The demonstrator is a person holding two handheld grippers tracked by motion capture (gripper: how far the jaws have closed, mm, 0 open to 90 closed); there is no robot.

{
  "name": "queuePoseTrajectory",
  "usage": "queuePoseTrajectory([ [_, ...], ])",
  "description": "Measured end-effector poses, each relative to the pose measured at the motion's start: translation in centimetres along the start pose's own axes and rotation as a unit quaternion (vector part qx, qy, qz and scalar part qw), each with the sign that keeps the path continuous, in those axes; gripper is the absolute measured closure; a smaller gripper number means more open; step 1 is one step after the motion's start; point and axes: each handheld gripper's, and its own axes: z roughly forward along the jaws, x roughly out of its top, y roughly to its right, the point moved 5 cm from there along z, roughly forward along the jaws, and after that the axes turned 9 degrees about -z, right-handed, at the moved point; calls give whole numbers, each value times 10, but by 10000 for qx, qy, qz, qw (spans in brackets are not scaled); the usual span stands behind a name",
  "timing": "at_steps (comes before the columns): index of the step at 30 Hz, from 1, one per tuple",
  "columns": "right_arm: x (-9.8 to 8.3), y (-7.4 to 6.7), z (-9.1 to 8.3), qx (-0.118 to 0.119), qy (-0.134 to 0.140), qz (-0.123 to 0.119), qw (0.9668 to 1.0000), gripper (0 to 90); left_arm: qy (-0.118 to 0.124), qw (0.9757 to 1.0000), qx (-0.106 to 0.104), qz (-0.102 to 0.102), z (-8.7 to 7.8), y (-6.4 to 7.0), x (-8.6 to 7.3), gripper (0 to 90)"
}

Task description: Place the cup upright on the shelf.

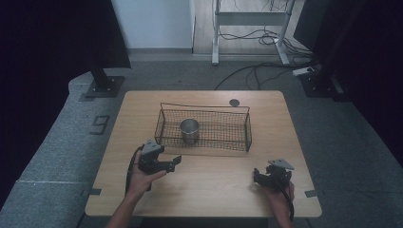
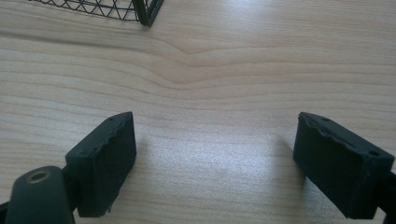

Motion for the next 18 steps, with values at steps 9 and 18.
queuePoseTrajectory([
  [9, 0, 0, 0, 0, 2, 1, 10000, 131, -128, 9997, -27, -222, -4, -5, -36, 149],
  [18, 0, 0, 0, -2, 5, -9, 10000, 131, -286, 9991, 110, -276, 7, -15, -58, 157],
])
